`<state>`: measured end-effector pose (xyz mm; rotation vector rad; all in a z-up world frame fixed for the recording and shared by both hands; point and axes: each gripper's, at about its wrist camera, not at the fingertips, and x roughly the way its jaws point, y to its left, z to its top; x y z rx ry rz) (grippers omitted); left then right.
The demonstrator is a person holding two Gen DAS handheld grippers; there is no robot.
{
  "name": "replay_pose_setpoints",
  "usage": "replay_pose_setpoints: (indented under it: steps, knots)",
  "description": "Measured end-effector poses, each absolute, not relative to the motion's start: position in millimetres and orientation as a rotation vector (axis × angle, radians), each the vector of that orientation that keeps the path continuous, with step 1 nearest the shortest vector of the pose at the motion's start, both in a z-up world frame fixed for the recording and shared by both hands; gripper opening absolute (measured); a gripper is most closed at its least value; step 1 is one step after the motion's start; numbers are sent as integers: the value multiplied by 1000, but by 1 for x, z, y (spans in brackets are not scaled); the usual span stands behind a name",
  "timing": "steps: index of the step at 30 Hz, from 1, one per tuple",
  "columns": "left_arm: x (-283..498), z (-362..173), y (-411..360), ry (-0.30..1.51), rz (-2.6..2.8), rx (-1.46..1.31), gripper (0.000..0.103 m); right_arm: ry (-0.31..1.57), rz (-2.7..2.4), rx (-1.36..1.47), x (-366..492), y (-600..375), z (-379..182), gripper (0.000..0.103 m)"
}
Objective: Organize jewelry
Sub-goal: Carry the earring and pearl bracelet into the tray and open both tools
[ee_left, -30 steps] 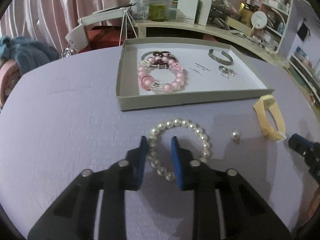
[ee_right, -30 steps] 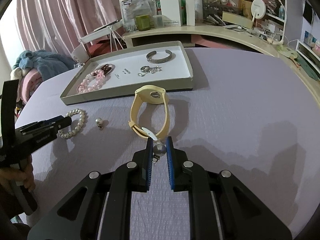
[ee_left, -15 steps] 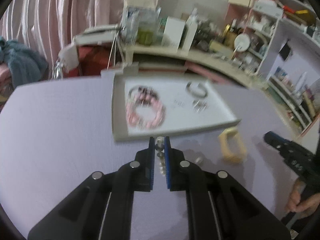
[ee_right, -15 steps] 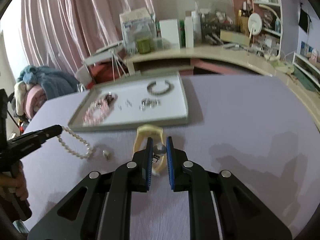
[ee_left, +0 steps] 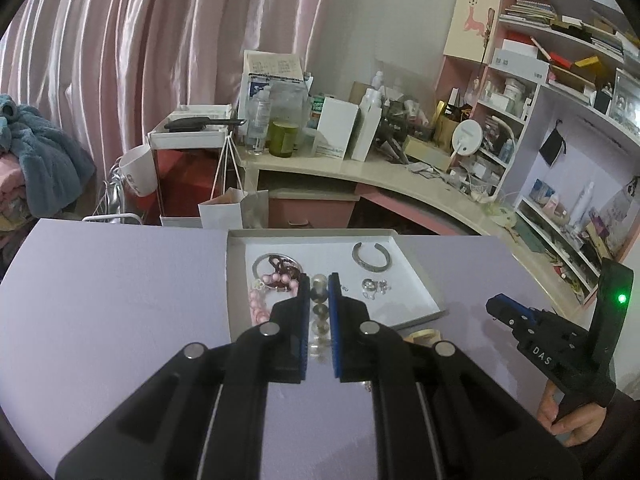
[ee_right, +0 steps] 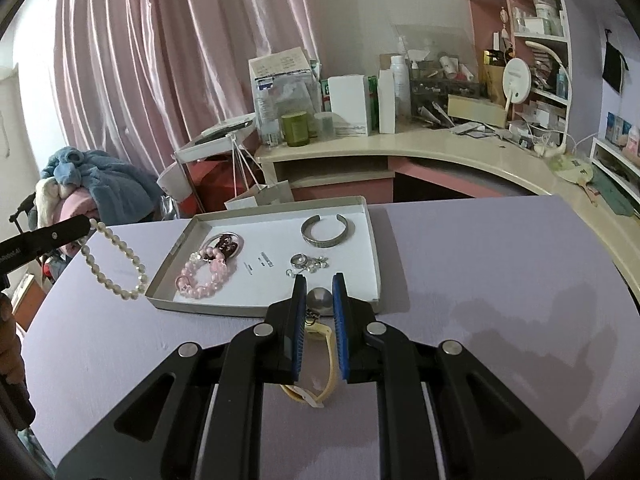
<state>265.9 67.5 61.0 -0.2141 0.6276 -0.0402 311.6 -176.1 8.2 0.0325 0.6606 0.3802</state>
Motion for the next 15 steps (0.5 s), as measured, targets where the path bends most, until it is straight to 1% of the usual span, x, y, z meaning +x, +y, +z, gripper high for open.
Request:
replay_pose_setpoints:
  steps: [6, 15]
  knots:
    - [268, 60, 70, 635, -33, -227, 9, 663, 386, 15, 319, -171, 10, 14]
    - [277, 64, 76, 619, -27, -241, 9, 670, 393, 1, 372, -152, 23, 14]
